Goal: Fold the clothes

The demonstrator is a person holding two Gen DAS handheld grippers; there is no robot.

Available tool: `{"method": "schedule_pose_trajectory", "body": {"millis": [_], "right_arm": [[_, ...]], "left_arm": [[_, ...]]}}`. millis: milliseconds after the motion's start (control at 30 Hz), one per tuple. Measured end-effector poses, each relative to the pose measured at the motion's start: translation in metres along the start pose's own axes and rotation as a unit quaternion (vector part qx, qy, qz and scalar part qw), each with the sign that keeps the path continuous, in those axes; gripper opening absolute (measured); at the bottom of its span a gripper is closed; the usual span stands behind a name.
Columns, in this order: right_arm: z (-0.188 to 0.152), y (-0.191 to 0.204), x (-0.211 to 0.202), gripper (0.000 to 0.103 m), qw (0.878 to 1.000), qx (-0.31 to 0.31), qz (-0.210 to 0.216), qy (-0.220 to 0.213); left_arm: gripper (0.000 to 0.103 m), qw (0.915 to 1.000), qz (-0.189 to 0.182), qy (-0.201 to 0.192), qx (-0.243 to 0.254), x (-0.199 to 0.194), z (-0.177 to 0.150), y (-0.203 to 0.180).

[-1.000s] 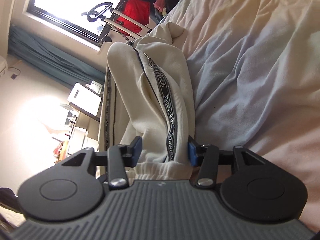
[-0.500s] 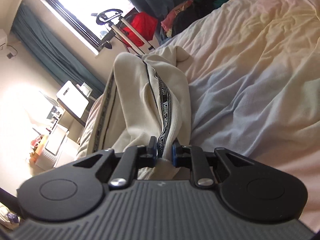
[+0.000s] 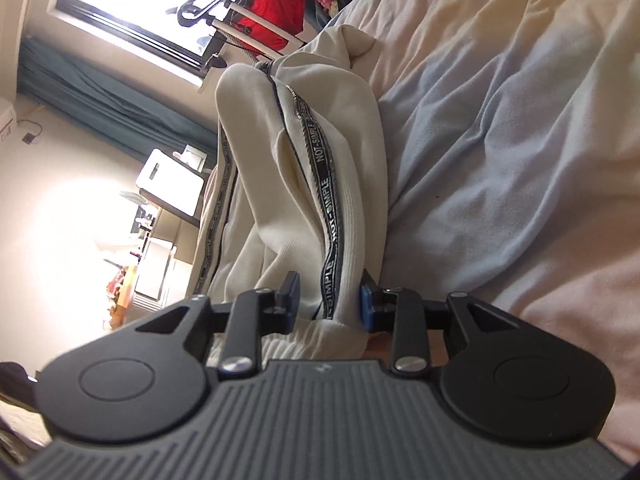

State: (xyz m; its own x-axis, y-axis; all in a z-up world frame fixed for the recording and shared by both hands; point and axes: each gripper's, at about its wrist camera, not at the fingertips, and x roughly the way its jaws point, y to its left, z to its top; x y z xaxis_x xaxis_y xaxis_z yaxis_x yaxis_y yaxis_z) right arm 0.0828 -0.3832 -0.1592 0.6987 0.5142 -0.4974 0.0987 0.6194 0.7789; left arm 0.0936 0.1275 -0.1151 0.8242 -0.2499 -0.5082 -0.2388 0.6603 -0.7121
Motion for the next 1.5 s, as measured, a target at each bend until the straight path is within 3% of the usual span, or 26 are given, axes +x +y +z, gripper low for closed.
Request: {"method": "schedule_pose_trajectory", "body": {"millis": [100,133,167,200,333,433,567,733,833,1000,1133,1200,1233,1300,1367,1400,1433,1500], "right_arm": [[-0.006,-0.007,0.006,0.039,1.0,0.024,-0.002,0.017],[-0.009,-0.008,0.005,0.034,0.999,0.032,0.005,0.013],[-0.011,-0.006,0.004,0.022,0.999,0.038,0.015,0.01],[-0.014,-0.004,0.003,0.021,0.999,0.046,0.024,0.007],[-0.032,0.022,0.014,0.018,0.995,0.085,0.056,0.003],[-0.055,0.064,0.039,0.017,0.993,0.085,0.087,-0.001],[-0.087,0.131,0.105,0.011,0.988,0.077,0.135,0.024],[-0.115,0.219,0.22,0.011,0.98,0.043,0.179,0.073],[-0.128,0.256,0.286,0.011,0.975,0.031,0.194,0.101],[-0.138,0.273,0.36,0.012,0.976,0.026,0.169,0.134],[-0.141,0.267,0.383,0.011,0.978,0.022,0.143,0.152],[-0.138,0.271,0.38,0.015,0.977,0.011,0.138,0.159],[-0.136,0.274,0.377,0.022,0.977,0.006,0.134,0.164],[-0.132,0.28,0.364,0.046,0.979,-0.01,0.125,0.163],[-0.128,0.291,0.337,0.096,0.983,-0.044,0.116,0.139],[-0.126,0.296,0.322,0.103,0.984,-0.062,0.11,0.126],[-0.123,0.302,0.305,0.103,0.985,-0.085,0.103,0.113],[-0.115,0.31,0.268,0.103,0.982,-0.136,0.095,0.089]], "left_arm": [[0.018,0.9998,0.002,-0.01,0.016,0.004,0.004,-0.008],[0.018,0.9996,0.002,-0.015,0.023,0.004,0.008,-0.012],[0.018,0.9994,0.001,-0.019,0.03,0.005,0.012,-0.016],[0.018,0.999,0.002,-0.024,0.037,0.006,0.017,-0.02],[0.017,0.9932,0.033,-0.044,0.102,0.018,0.065,-0.049],[0.016,0.9794,0.082,-0.065,0.173,0.032,0.113,-0.072],[0.016,0.9632,0.126,-0.093,0.219,0.047,0.201,-0.09],[0.016,0.9225,0.22,-0.127,0.291,0.096,0.297,-0.1],[0.016,0.9103,0.259,-0.127,0.296,0.142,0.342,-0.091],[0.016,0.9207,0.28,-0.088,0.257,0.216,0.377,-0.046],[0.018,0.9233,0.276,-0.077,0.256,0.228,0.369,-0.033],[0.021,0.9246,0.274,-0.071,0.255,0.234,0.366,-0.027],[0.024,0.925,0.273,-0.068,0.256,0.237,0.364,-0.024],[0.045,0.9221,0.267,-0.068,0.272,0.221,0.357,-0.035],[0.072,0.9216,0.251,-0.065,0.289,0.2,0.349,-0.048],[0.078,0.9212,0.244,-0.065,0.296,0.189,0.344,-0.054],[0.085,0.9198,0.237,-0.065,0.306,0.172,0.335,-0.065],[0.091,0.9188,0.217,-0.074,0.322,0.139,0.314,-0.083]]}}
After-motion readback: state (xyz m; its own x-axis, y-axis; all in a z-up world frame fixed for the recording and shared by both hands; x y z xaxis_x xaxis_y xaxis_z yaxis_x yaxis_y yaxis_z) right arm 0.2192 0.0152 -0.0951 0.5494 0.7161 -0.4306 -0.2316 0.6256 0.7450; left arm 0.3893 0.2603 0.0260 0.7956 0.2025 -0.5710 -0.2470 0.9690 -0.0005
